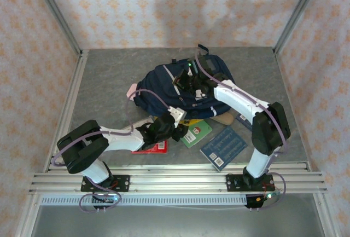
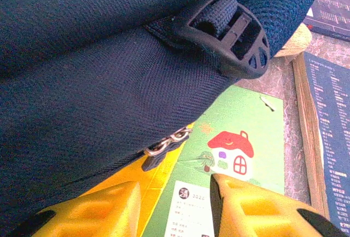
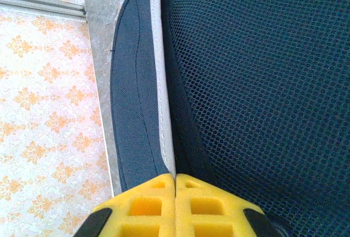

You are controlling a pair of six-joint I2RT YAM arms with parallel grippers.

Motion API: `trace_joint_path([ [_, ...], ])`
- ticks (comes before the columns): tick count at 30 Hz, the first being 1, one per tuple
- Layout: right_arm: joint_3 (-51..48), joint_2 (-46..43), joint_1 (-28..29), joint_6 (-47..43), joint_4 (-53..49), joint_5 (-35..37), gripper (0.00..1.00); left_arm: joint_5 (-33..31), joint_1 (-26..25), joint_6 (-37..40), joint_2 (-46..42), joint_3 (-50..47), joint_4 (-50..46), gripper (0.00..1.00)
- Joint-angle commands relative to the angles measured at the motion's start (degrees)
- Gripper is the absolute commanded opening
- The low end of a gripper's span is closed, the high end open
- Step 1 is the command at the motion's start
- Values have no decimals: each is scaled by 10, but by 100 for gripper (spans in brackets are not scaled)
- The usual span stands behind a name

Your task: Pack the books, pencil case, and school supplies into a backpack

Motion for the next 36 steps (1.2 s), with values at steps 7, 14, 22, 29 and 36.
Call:
trace_joint_path([
  [7,-10,-42,-1,11,31,-13,0,-21,8,10,55,66,-8,38],
  [14,-25,-43,0,17,42,-16,0,-34,24,20,71,88,-22,14],
  [22,-28,-42,-1,11,41,-10,0,-20,30,17,68,75,-20,0],
  [29,-23,-41,-1,-9,22,7,0,-11,30,4,47,47,-18,0],
  [36,-16,-40,-2,-42,-8,33,0,-19,32,-17,19,16,-26,0],
])
